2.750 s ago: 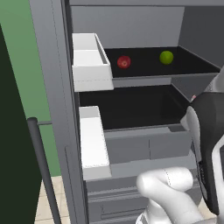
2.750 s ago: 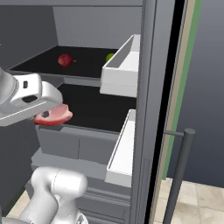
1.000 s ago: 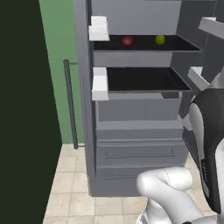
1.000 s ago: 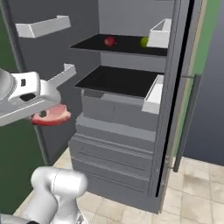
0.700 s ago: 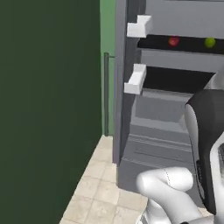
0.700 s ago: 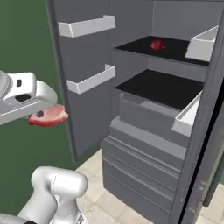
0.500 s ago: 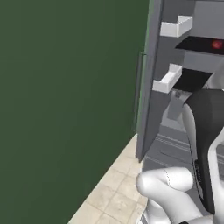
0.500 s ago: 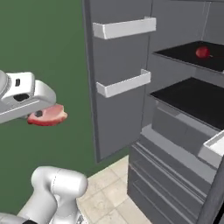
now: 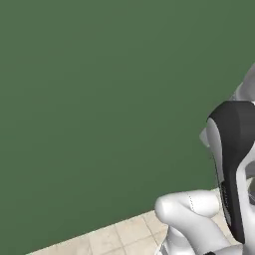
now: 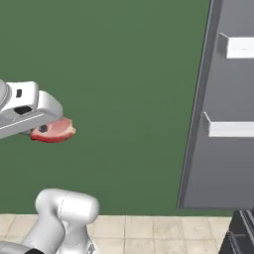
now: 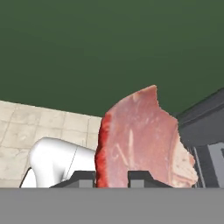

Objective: Open the fridge, remove the pear, lime, and steak, and place them on any counter.

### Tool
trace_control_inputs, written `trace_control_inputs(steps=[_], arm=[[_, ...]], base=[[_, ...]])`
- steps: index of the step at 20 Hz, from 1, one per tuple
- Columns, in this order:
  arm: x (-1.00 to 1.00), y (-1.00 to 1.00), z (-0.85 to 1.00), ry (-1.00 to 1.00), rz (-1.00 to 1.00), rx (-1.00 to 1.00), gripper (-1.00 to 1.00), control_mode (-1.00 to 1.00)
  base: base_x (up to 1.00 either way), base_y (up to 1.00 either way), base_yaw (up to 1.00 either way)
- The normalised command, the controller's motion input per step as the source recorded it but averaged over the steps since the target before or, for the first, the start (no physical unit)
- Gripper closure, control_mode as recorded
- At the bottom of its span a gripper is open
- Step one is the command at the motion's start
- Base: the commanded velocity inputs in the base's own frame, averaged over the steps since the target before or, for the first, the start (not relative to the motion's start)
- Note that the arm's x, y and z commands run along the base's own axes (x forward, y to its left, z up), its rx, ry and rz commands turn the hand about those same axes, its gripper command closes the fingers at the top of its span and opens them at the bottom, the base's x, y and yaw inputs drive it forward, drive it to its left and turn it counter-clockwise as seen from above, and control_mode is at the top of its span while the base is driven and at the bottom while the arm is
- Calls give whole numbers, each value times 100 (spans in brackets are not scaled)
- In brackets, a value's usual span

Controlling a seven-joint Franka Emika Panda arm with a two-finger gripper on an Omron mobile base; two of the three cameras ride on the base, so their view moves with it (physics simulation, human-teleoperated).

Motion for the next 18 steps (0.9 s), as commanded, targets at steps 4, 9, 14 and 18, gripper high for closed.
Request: trace_control_inputs(steps=[4, 9, 14, 18], arm=[[0, 0, 0, 0, 0, 0, 100, 100], [0, 0, 0, 0, 0, 0, 100, 100], [0, 0, 0, 0, 0, 0, 100, 100], [0, 0, 0, 0, 0, 0, 100, 100]], base=[[-38, 3, 100], [-34, 4, 100], [-25, 4, 100], [-26, 0, 100]])
